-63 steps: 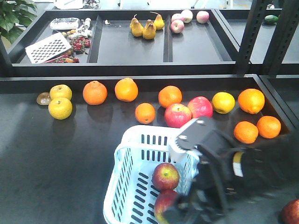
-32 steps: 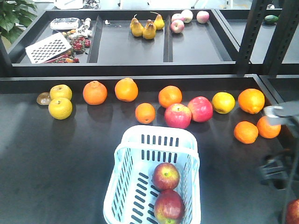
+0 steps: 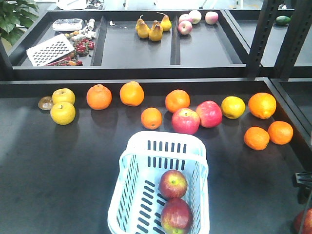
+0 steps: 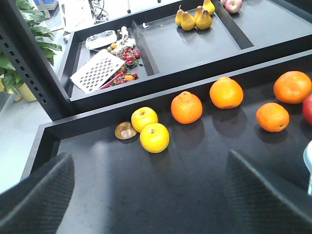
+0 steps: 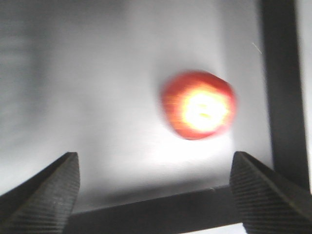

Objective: Pick three apples into basket with both arms
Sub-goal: 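Reach the right gripper down and grasp the third red apple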

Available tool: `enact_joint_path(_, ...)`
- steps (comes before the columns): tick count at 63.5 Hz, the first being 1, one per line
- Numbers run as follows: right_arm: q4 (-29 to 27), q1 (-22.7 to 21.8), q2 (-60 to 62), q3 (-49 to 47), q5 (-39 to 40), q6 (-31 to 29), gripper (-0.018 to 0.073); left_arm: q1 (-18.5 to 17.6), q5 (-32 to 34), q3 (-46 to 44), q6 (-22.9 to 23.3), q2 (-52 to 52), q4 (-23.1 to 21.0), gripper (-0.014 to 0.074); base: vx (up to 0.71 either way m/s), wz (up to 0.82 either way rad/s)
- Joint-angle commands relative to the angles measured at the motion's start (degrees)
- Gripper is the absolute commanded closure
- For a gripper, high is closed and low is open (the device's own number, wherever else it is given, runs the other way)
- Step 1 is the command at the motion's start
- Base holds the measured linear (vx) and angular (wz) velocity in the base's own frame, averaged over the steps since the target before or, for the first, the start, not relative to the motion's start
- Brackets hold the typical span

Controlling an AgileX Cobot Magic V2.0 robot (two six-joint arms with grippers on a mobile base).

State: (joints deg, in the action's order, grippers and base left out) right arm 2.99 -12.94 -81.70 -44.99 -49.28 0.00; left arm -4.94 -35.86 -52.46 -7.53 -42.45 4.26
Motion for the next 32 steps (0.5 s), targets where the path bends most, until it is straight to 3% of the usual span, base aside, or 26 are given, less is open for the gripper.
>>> enact_joint_path(1,-0.1,-1.8,-1.3,-1.1,2.6,0.0,-0.0034,0.0,3.6,-1.4,0.4,0.1,0.0,0.0006,0.00,0.00)
enact_joint_path(32,7.0,-1.9,-13.4,-1.1,6.6,4.5,-0.0034,0.0,3.6,-1.4,0.4,0.1,0.0,0.0006,0.00,0.00)
